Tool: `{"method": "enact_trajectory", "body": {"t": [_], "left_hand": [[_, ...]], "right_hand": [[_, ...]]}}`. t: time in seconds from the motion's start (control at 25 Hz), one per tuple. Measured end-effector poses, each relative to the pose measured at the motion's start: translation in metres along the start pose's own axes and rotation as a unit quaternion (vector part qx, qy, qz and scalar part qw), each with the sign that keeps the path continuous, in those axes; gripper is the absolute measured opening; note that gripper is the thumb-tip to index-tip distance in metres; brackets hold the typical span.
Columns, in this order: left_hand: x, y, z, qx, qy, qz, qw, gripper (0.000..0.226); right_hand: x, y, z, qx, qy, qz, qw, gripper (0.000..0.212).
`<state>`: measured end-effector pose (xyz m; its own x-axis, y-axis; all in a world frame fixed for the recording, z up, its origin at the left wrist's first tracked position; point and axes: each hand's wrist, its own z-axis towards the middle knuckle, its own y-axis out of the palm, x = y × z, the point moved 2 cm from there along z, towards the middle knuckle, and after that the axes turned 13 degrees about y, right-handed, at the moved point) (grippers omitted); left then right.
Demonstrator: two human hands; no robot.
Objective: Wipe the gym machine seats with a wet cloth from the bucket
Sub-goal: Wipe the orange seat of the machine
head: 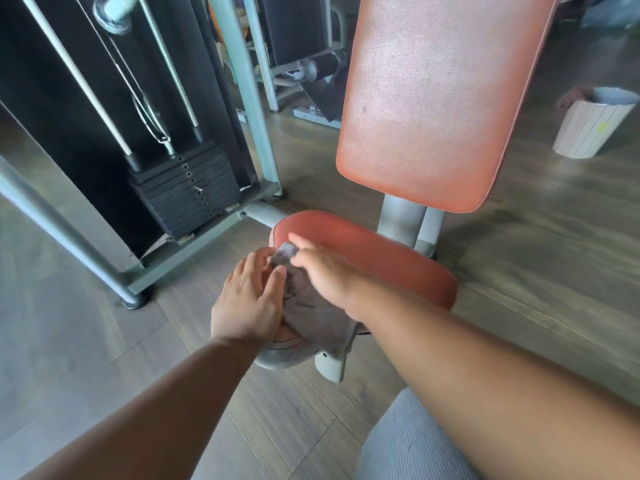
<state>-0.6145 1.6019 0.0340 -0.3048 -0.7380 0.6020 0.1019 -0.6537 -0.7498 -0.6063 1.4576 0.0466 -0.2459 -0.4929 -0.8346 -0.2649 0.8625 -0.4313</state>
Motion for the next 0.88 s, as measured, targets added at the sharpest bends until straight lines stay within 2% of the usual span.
{"method": "enact_trajectory", "body": {"t": [0.04, 0.08, 0.12, 0.16, 0.2, 0.28, 0.32, 0.4, 0.48, 0.52, 0.6, 0.64, 0.8, 0.88], "left_hand": [[0.0, 0.0, 0.0, 0.003, 0.006, -0.004, 1.0, 0.049], [0.0, 0.0, -0.001, 0.001, 0.011, -0.003, 1.0, 0.051], [0.001, -0.001, 0.0, -0.003, 0.015, -0.001, 1.0, 0.052], [0.003, -0.002, 0.001, -0.006, 0.015, 0.003, 1.0, 0.053], [0.006, -0.004, 0.0, -0.004, 0.024, 0.018, 1.0, 0.052], [0.018, -0.009, -0.005, 0.01, 0.097, 0.101, 0.99, 0.047], [0.028, -0.01, -0.005, 0.001, 0.148, 0.153, 0.977, 0.045], [0.049, 0.002, 0.003, -0.101, 0.199, 0.218, 0.95, 0.051], [0.061, 0.022, 0.012, -0.225, 0.164, 0.268, 0.922, 0.065], [0.066, 0.032, 0.017, -0.252, 0.137, 0.284, 0.915, 0.069], [0.077, 0.046, 0.019, -0.26, 0.108, 0.292, 0.914, 0.07], [0.081, 0.052, 0.015, -0.253, 0.121, 0.293, 0.914, 0.069], [0.076, 0.035, -0.029, -0.253, 0.249, 0.325, 0.877, 0.08], [0.059, 0.012, -0.043, -0.224, 0.264, 0.358, 0.867, 0.09]], "right_hand": [[-0.001, -0.012, -0.009, -0.022, 0.001, 0.098, 0.995, 0.067], [0.006, -0.027, -0.013, 0.007, -0.012, 0.117, 0.993, 0.068], [0.021, -0.044, -0.016, 0.068, -0.008, 0.063, 0.996, 0.064], [0.04, -0.061, -0.018, 0.131, 0.023, -0.048, 0.99, 0.058], [0.059, -0.072, -0.02, 0.176, 0.05, -0.182, 0.966, 0.056], [0.087, -0.074, -0.018, 0.184, 0.037, -0.353, 0.917, 0.06], [0.094, -0.071, -0.017, 0.183, 0.025, -0.37, 0.91, 0.058], [0.093, -0.071, -0.018, 0.21, 0.004, -0.361, 0.908, 0.05], [0.092, -0.073, -0.021, 0.246, -0.013, -0.342, 0.907, 0.044], [0.094, -0.074, -0.021, 0.256, -0.018, -0.333, 0.907, 0.043], [0.097, -0.075, -0.019, 0.255, -0.011, -0.317, 0.913, 0.042], [0.099, -0.076, -0.017, 0.249, -0.004, -0.304, 0.92, 0.043], [0.097, -0.079, -0.019, 0.234, 0.033, -0.276, 0.932, 0.05], [0.097, -0.078, -0.02, 0.234, 0.043, -0.292, 0.926, 0.052]]}}
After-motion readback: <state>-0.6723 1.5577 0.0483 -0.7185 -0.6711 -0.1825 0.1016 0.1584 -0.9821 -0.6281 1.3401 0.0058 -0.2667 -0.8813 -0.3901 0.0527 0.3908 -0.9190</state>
